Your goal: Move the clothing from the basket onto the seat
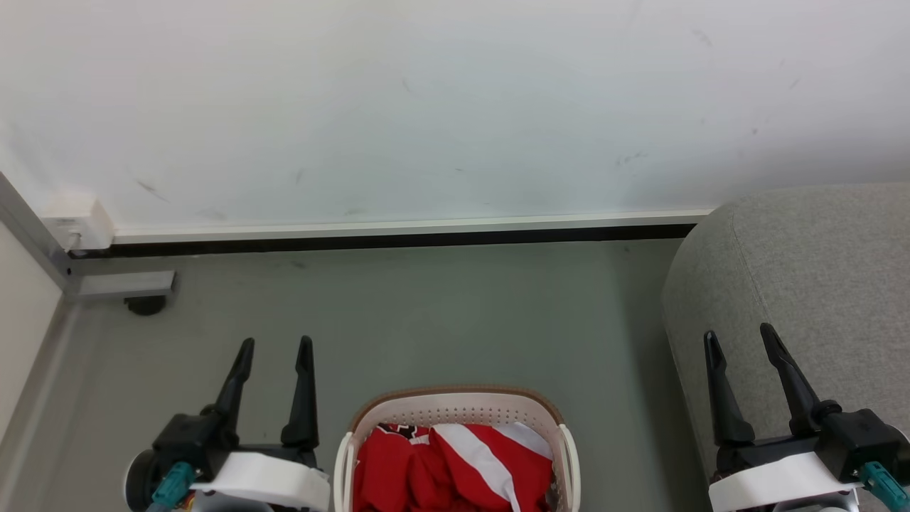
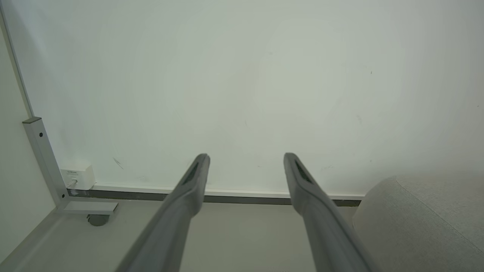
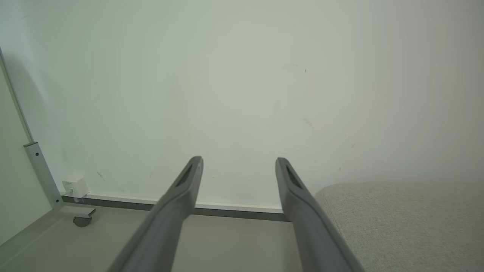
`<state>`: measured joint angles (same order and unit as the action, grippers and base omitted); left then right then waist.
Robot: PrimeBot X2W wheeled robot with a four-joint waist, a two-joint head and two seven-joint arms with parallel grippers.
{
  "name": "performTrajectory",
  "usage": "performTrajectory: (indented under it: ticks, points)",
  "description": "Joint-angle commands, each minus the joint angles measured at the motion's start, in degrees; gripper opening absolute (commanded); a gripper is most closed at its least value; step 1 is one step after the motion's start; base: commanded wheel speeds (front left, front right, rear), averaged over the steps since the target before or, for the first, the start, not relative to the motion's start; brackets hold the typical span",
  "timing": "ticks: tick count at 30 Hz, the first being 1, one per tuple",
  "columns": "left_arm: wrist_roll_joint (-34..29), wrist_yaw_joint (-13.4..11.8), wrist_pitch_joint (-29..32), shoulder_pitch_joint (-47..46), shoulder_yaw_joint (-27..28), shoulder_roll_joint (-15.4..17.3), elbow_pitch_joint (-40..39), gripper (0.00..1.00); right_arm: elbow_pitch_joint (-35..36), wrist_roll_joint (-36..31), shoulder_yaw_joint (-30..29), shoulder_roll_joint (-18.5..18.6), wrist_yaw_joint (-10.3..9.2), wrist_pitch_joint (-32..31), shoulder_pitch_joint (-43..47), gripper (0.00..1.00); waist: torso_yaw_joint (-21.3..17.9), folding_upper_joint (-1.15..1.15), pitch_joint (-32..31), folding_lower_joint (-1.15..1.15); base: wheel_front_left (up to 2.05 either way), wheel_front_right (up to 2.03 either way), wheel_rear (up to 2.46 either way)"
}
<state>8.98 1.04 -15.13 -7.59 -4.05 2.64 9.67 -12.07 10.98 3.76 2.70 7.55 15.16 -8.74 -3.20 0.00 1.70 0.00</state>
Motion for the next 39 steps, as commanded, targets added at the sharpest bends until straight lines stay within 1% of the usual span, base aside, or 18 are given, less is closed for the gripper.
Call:
performTrajectory:
  ticks: [1,11,20,33,39]
  points:
    - [0.8,0.1,0.0,0.0,0.1,0.4,0.2,1.0,-0.1,0.0,0.1,0.3,-0.12,0.0,-0.4,1.0,0.0,0.0,0.0,0.0,0.0,0.0,0.0]
    - [0.4,-0.2,0.0,0.0,0.4,0.4,-0.1,1.0,0.1,0.4,0.3,0.3,-0.12,0.0,-0.7,1.0,-0.5,0.0,0.6,0.0,0.0,0.0,0.0]
    - [0.1,-0.1,0.0,-1.1,0.4,0.4,0.2,1.0,0.6,1.1,0.1,0.3,-0.12,0.0,-1.5,1.0,-2.1,0.0,2.9,0.0,0.0,0.0,0.0]
    - [-0.5,1.3,0.0,-5.9,0.4,0.4,3.8,1.0,1.9,1.7,-0.1,0.3,-0.12,0.0,-4.5,1.0,-6.4,0.0,11.0,0.0,0.0,0.0,0.0]
    - [-2.4,2.6,0.0,-9.7,0.2,0.6,9.0,1.0,2.5,2.7,0.0,0.3,-0.12,0.0,-6.6,1.0,-8.8,0.0,16.0,0.0,0.0,0.0,0.0]
